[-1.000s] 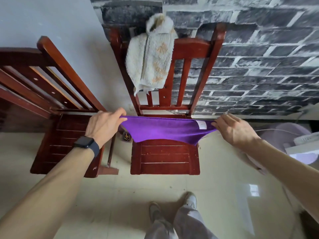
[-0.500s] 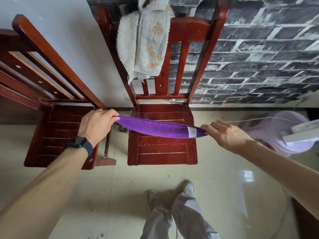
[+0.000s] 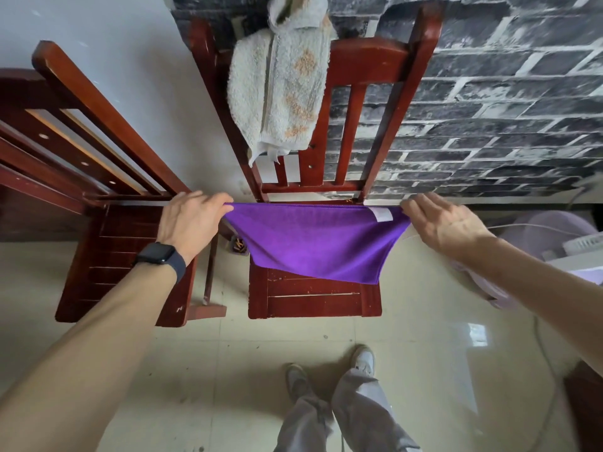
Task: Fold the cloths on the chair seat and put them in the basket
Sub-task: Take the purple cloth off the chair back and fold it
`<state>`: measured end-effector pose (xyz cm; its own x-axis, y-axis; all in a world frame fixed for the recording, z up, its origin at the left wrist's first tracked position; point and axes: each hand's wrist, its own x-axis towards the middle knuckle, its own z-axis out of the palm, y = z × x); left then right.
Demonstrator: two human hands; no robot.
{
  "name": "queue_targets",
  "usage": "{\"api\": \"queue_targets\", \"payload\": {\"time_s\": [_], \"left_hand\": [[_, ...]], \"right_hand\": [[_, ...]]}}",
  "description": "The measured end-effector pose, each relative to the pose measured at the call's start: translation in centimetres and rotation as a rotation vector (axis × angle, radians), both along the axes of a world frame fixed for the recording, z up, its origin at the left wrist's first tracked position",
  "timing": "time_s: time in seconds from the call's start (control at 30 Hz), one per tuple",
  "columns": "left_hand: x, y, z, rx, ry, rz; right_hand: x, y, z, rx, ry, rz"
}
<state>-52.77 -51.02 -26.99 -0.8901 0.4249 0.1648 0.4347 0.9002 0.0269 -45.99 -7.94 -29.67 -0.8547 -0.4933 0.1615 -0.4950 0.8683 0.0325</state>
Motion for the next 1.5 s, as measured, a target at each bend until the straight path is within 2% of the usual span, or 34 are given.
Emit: {"api": "queue_targets", "payload": {"time_s": [0.2, 0.37, 0.67, 0.83, 0.93, 1.1, 1.2, 1.3, 1.5], "left_hand": [[-1.8, 0.0, 0.2, 0.032, 0.064, 0.023], [0.3, 0.0, -2.4, 0.017, 0.045, 0.001], [11.2, -1.4, -12.4, -0.025, -0.359, 0.066], [15.7, -1.5, -17.6, -0.017, -0.541, 0.156], [16.3, -1.6, -19.1, 0.113, -0.65, 0.359], [13.4, -1.6, -21.6, 0.659, -0.944, 0.747], [10.4, -0.5, -23.3, 0.888, -0.928, 0.843], [7.0, 0.5, -26.0, 0.981, -0.875, 0.953], [2.4, 1.8, -32.4, 0.941, -0.844, 1.037]], "right_hand": [[-2.5, 0.4, 1.1, 0.061, 0.022, -0.1], [-0.6, -0.4, -1.6, 0.048, -0.019, -0.217], [12.2, -3.0, -12.0, -0.073, -0.298, -0.421], [17.4, -4.7, -16.3, -0.132, -0.574, -0.597], [17.3, -5.5, -17.1, -0.273, -0.672, -0.721], [13.3, -5.5, -17.7, -0.667, -0.779, -1.052], [10.0, -4.9, -20.1, -0.856, -0.779, -1.148], [6.7, -5.1, -23.6, -1.029, -0.706, -1.235], [1.5, -5.3, -30.5, -1.021, -0.606, -1.264]]}}
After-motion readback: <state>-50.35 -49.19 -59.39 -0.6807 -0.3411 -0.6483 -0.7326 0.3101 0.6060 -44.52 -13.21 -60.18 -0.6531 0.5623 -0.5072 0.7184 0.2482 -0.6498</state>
